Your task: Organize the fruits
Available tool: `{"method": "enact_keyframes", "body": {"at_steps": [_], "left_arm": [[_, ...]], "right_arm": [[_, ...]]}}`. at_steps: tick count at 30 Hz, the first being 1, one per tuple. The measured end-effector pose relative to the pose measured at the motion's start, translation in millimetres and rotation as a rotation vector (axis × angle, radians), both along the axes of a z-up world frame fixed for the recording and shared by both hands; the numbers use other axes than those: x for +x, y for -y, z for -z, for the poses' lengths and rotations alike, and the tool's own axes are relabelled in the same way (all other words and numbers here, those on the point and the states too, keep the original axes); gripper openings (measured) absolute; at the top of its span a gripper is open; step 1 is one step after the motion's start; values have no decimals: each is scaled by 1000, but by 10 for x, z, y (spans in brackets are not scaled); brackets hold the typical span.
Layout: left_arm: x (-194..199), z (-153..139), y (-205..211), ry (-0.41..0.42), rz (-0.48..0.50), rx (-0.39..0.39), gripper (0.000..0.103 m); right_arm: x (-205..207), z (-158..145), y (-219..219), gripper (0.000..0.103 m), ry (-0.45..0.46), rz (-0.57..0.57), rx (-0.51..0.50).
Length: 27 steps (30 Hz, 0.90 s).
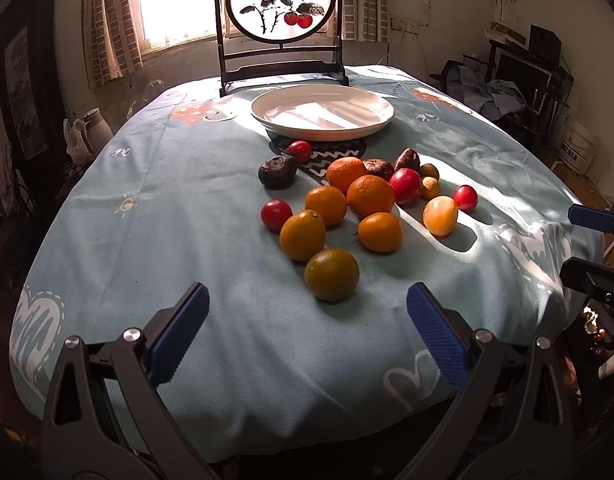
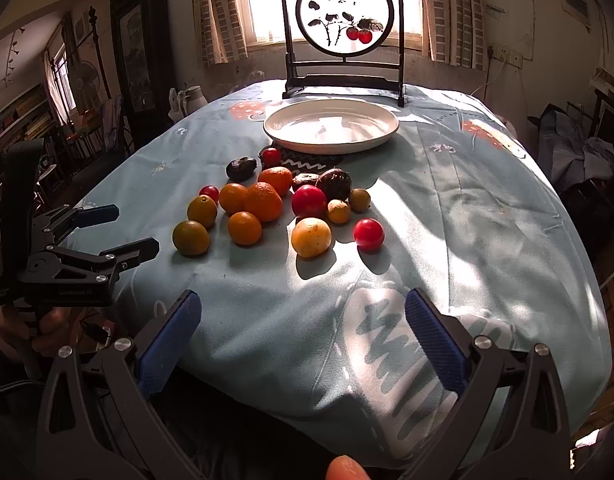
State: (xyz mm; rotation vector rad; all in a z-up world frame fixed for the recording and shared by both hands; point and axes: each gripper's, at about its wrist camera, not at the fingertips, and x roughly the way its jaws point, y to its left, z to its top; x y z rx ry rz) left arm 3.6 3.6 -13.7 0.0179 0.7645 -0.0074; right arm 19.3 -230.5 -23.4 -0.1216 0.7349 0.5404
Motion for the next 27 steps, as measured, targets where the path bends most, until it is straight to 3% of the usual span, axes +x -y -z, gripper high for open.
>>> {"method": "enact_keyframes", "body": {"at_steps": [14,16,18,22,25,27], "left_arm": [[98,252,-159,-44,3,-57,101],[103,274,-189,-35,15,-70,101],[123,295,-222,-27,21,-76,101],[189,349,-285,-26,49,-115,98],[235,368,-303,-21,83,-136,89],[270,387,-304,-30,112,-151,77]], "right_arm": [[105,177,-77,100,36,-10,34],[142,224,-164,95,44,-34,42],[207,277,-266,84,54,-48,27],[433,399,-421,74,47,-27,-32],[635,479,-454,66,-7,-21,-29],[744,528,-466,59,-38,-16,-41]]}}
